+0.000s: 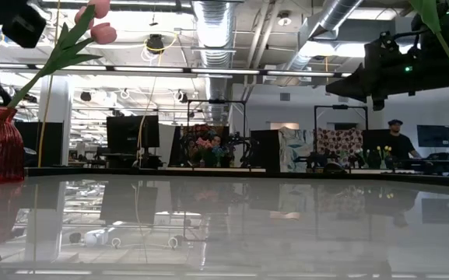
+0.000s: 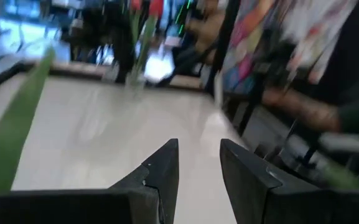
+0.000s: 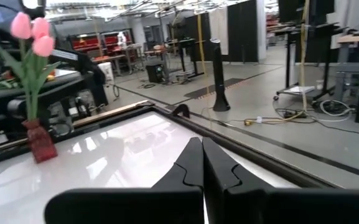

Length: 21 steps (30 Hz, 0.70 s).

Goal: Sort flowers into vase by color
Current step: Return to Home Position

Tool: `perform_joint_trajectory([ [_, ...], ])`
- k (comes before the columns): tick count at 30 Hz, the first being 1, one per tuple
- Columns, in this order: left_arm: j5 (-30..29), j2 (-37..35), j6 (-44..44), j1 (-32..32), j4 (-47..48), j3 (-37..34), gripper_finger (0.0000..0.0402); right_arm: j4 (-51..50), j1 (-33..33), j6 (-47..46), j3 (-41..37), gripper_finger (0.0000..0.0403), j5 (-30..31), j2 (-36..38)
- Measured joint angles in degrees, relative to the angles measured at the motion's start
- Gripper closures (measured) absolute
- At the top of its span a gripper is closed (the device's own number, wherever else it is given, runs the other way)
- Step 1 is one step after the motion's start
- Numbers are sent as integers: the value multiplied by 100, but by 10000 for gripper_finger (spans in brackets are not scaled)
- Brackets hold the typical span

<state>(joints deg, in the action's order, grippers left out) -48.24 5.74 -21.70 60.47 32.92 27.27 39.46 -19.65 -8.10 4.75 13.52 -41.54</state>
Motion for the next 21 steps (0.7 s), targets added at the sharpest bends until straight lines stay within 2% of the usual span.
perform_joint_trajectory([
  [2, 76, -272, 397, -2, -598, -218, 297, 15, 69, 44, -21, 385, -18, 0],
  [6, 146, -573, 929, -3, -1167, -594, 297, 309, 89, -63, -339, 385, -146, 0],
  [9, 172, -516, 937, -7, -1184, -714, 297, 251, 77, -176, -426, 385, -204, 24],
  [13, 165, -517, 990, -8, -1490, -927, 297, 259, 41, -153, -426, 384, -720, 35],
  [18, 150, -516, 1174, -107, -1987, -1326, 297, 258, -109, -128, -428, 384, -1054, 37],
  [21, 397, -516, 1251, -301, -2283, -1459, 297, 258, -217, -133, -428, 384, -1245, 35],
])
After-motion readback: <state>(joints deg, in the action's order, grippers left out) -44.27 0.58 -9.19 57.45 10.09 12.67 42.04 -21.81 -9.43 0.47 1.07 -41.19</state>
